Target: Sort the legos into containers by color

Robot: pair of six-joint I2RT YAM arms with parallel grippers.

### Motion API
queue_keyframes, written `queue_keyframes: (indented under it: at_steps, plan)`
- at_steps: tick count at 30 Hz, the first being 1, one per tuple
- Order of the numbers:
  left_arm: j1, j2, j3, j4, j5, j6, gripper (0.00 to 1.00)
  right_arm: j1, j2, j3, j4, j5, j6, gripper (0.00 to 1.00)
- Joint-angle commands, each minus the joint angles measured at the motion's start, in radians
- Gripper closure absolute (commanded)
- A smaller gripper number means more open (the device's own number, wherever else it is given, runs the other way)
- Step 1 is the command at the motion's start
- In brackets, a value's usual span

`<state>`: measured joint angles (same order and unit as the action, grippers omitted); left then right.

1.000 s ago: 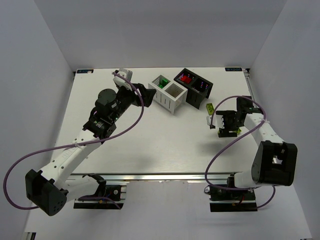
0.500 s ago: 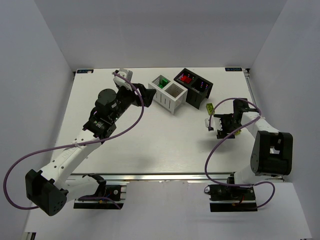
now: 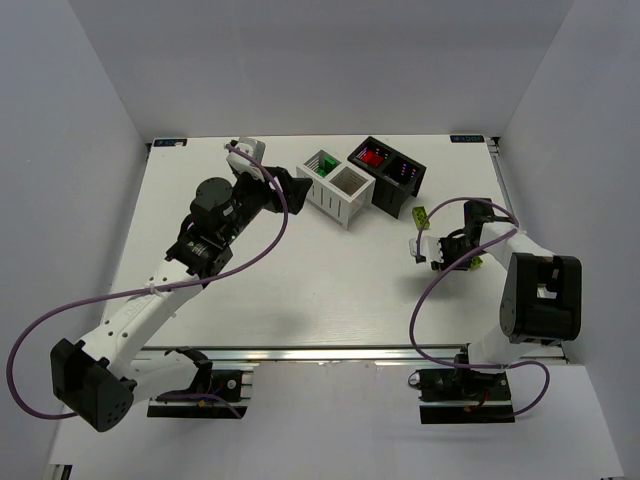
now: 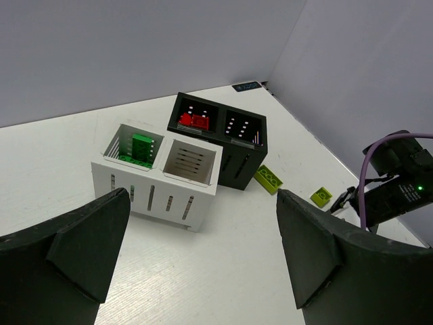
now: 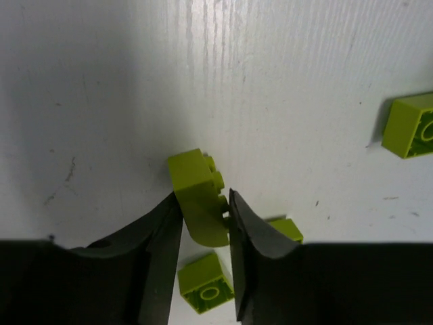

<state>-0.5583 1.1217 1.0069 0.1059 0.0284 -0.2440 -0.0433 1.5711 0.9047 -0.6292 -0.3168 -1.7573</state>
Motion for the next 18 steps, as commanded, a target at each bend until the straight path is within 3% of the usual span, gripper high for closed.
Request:
queue_keyframes:
  at_steps: [1,7,11,14,18]
  plan:
    - [0.003,-0.026,-0.005,0.008,-0.005,0.009,0.02,0.003,0.004,0.014,-0.046,-0.022,0.008,0.66]
    - [0.003,-0.031,-0.005,0.009,-0.010,0.011,0.02,0.005,-0.039,0.017,-0.066,-0.079,0.015,0.90]
    - [0.003,-0.033,-0.007,0.009,-0.008,0.011,0.02,0.006,-0.063,0.085,-0.105,-0.194,0.103,0.96]
    - [0.003,-0.034,-0.004,0.009,-0.004,0.008,0.02,0.011,-0.124,0.172,-0.106,-0.338,0.241,0.95]
    - [0.003,-0.043,-0.011,0.012,-0.011,0.012,0.02,0.042,-0.200,0.289,0.032,-0.429,0.630,0.96]
